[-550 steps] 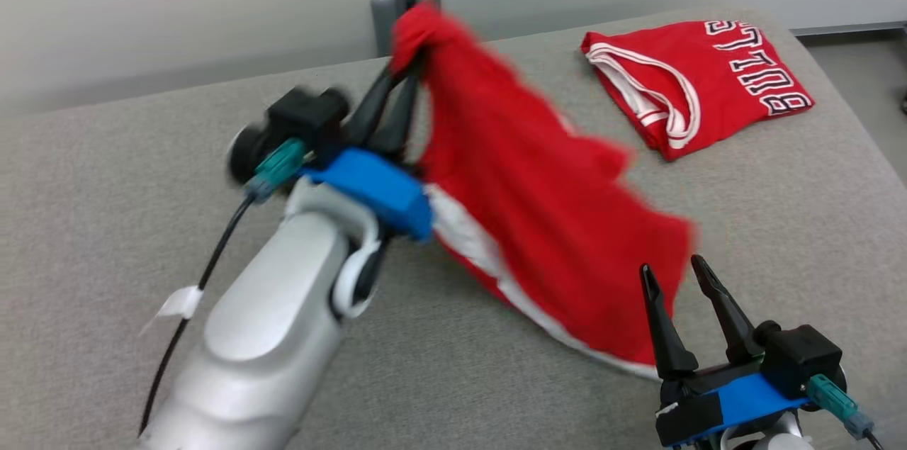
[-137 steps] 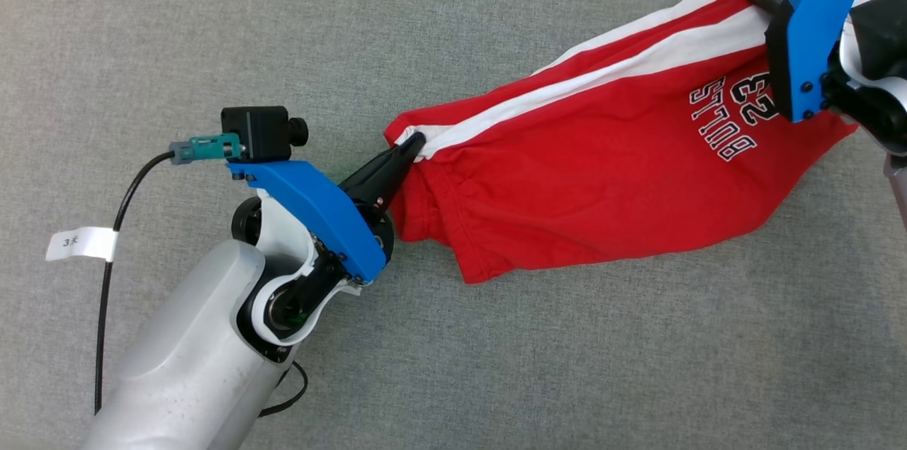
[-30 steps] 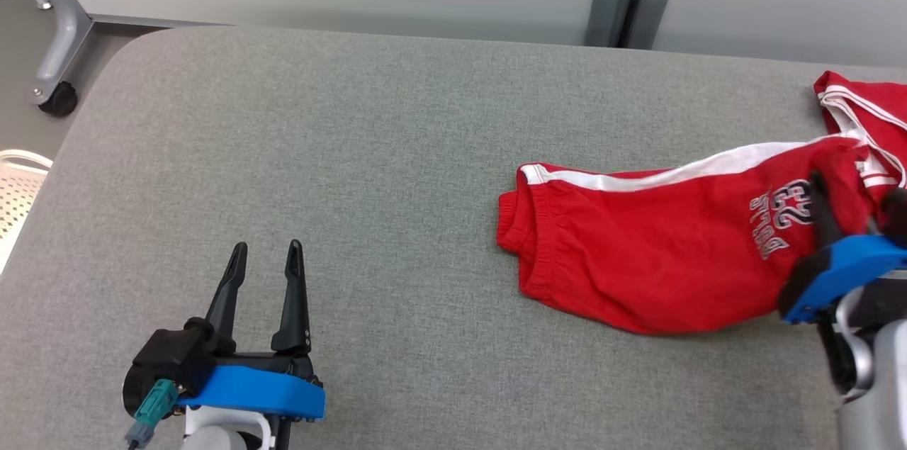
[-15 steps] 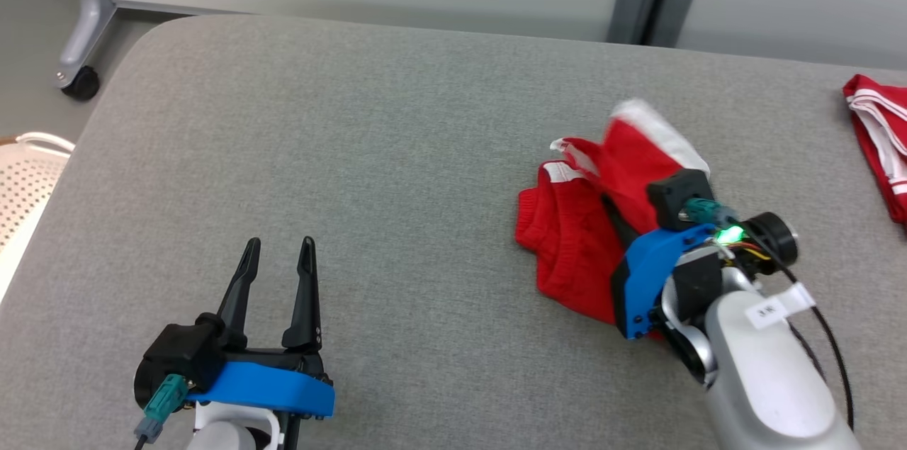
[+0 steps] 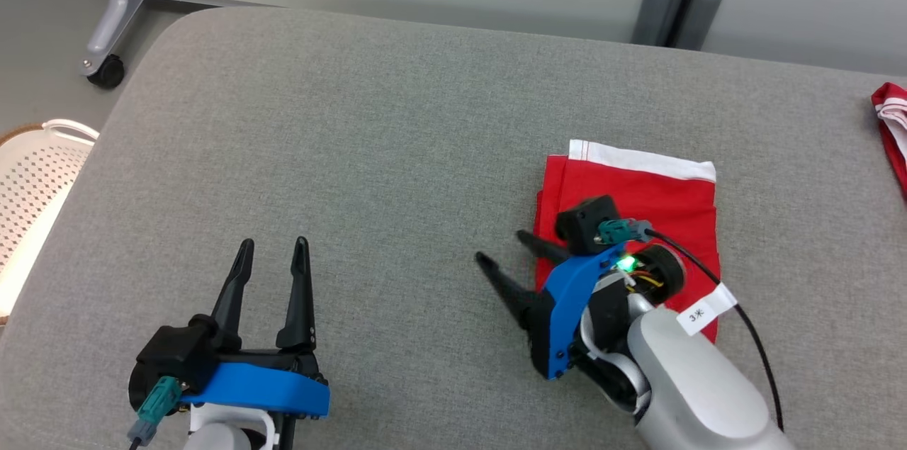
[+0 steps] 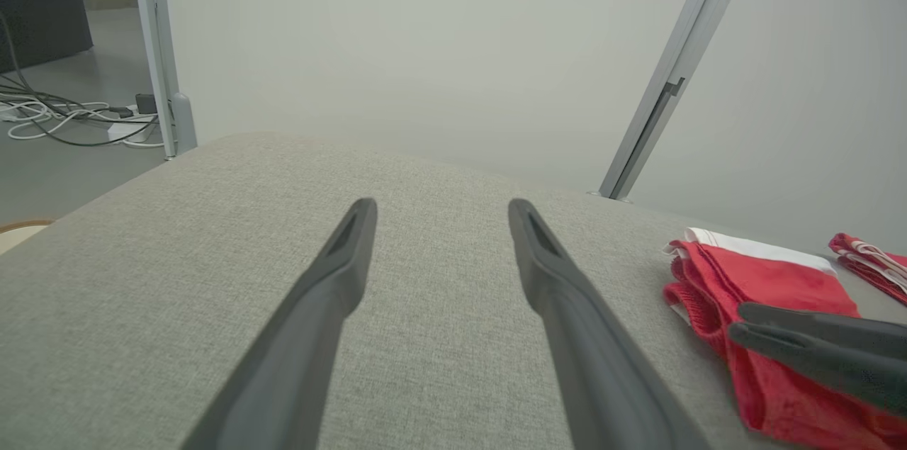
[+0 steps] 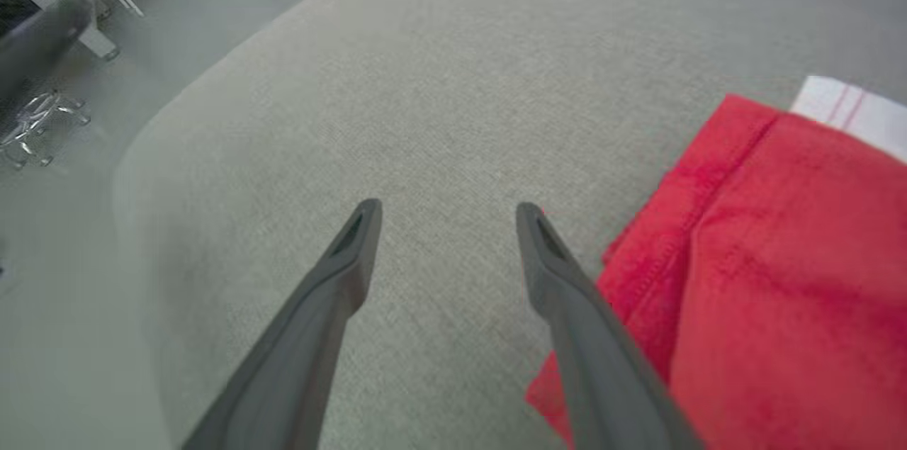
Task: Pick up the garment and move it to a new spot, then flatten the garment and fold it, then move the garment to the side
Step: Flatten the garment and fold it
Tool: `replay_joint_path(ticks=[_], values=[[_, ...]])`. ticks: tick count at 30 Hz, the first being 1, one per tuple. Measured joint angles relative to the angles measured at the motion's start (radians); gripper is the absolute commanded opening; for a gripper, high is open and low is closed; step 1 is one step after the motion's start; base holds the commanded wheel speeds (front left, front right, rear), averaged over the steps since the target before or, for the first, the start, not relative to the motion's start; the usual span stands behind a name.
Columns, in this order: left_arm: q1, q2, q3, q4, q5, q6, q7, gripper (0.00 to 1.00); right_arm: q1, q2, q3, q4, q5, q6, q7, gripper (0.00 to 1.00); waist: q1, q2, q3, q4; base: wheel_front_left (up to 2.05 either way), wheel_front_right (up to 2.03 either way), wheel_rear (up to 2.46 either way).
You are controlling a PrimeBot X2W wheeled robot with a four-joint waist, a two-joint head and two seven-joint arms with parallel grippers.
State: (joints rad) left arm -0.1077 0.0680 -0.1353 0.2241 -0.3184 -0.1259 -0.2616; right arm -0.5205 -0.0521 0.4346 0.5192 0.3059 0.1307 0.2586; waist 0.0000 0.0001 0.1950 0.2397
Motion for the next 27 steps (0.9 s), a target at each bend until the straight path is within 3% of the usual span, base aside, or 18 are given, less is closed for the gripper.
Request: replay_joint_path(ticks=[4,8,12,17,22,27], values=[[0.007,0.000,0.019,-0.005,0.002,0.000,0.000,1.00,0.022,0.002,0.088,-0.142,0.162,0.000,0.010,1.00,0.0000,-0.0001,-0.006,-0.020,0.00,0.00,0.00],[0.013,0.001,0.029,-0.007,0.004,0.000,0.000,1.00,0.048,-0.044,0.050,-0.290,0.199,0.000,-0.033,1.00,0.0000,-0.0002,-0.015,-0.042,0.00,0.00,0.00],[0.020,0.001,0.032,-0.010,0.007,0.000,0.000,1.00,0.105,-0.099,-0.093,-0.363,0.115,0.000,-0.089,1.00,0.0000,-0.0002,-0.023,-0.060,0.00,0.00,0.00],[0.020,0.001,0.026,-0.009,0.008,0.000,0.000,1.00,0.184,-0.113,-0.284,-0.356,-0.083,0.000,-0.169,1.00,0.0000,-0.0002,-0.027,-0.069,0.00,0.00,0.00],[0.020,0.001,0.019,-0.004,0.010,0.000,0.000,1.00,0.250,-0.066,-0.414,-0.311,-0.220,0.000,-0.296,1.00,0.0000,-0.0002,-0.036,-0.065,0.00,0.00,0.00],[0.026,0.007,0.018,0.004,0.016,0.000,0.000,1.00,0.318,-0.019,-0.511,-0.287,-0.269,0.000,-0.411,1.00,0.0000,-0.0002,-0.056,-0.069,0.00,0.00,0.00]])
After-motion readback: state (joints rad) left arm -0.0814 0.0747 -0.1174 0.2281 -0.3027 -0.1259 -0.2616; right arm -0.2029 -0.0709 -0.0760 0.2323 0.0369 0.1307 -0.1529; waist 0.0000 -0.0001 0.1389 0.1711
